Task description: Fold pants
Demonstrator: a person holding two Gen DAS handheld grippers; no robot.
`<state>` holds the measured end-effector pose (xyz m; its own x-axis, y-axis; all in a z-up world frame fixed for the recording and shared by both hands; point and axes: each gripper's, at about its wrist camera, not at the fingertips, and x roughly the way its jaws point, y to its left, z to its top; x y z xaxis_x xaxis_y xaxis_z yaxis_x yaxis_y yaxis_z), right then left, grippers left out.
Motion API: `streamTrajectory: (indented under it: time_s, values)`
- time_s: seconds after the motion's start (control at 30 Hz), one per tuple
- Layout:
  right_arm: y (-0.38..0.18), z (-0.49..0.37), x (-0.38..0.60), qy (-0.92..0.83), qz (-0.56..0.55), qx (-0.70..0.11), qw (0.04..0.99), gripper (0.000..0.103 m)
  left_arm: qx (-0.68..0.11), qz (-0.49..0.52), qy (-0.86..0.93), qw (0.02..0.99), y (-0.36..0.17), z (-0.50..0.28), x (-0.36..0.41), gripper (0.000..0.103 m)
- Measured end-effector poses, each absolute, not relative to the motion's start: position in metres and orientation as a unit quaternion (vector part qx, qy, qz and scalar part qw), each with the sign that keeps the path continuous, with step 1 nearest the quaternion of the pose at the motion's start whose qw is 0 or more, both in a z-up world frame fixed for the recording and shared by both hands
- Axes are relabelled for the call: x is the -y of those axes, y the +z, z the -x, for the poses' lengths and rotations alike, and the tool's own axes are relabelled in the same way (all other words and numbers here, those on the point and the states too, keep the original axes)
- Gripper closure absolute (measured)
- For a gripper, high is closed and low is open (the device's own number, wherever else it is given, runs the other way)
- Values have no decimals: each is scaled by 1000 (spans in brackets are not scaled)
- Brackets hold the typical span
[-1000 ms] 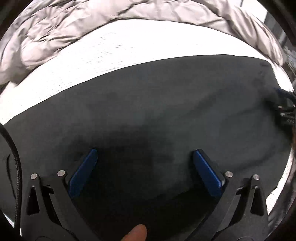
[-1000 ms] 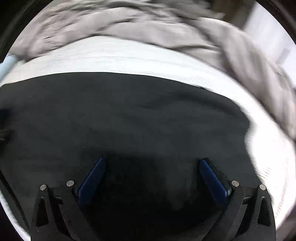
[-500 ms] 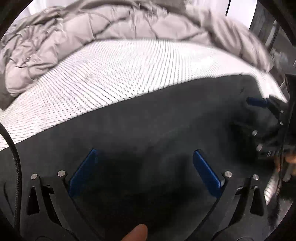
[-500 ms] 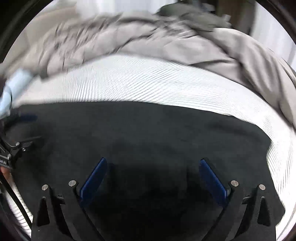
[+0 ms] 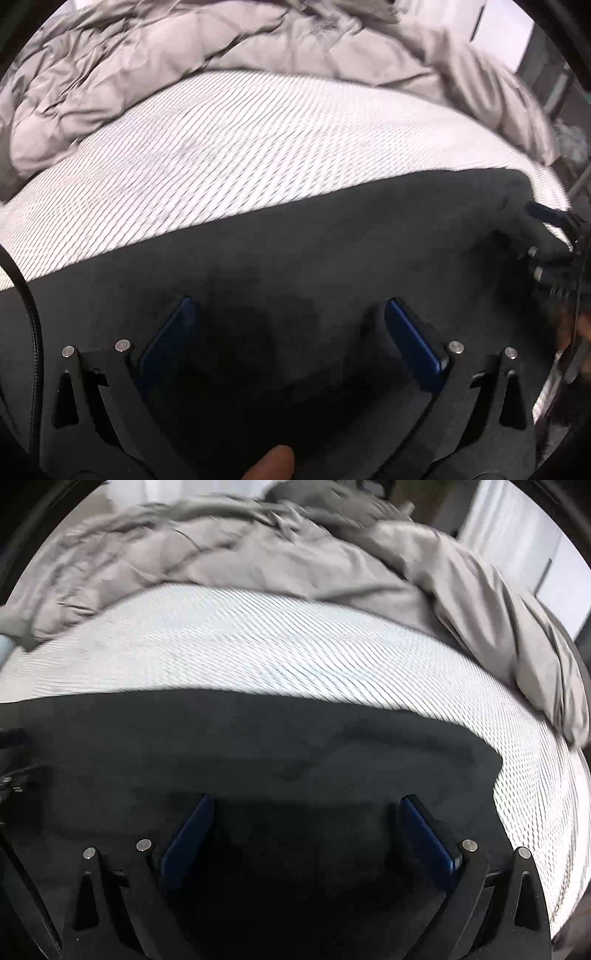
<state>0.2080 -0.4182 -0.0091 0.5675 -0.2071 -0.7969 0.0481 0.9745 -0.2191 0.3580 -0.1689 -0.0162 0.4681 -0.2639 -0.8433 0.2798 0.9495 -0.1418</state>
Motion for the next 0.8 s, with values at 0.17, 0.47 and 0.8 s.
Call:
streamTrajectory:
  time_s: [0.17,0.47,0.8]
  values:
    - [-33,-240,379,14,104,-488,866,1,-508,-21,-147,848,-40,-367,169,0]
    - [-27,-220,418,-108,154,-467,864,1,-515,-57,-53,854,-32,-354,83,0]
    - [-22,-168,343,102,111,-479,865,1,-491,-119,-141,851,-32,-265,113,1]
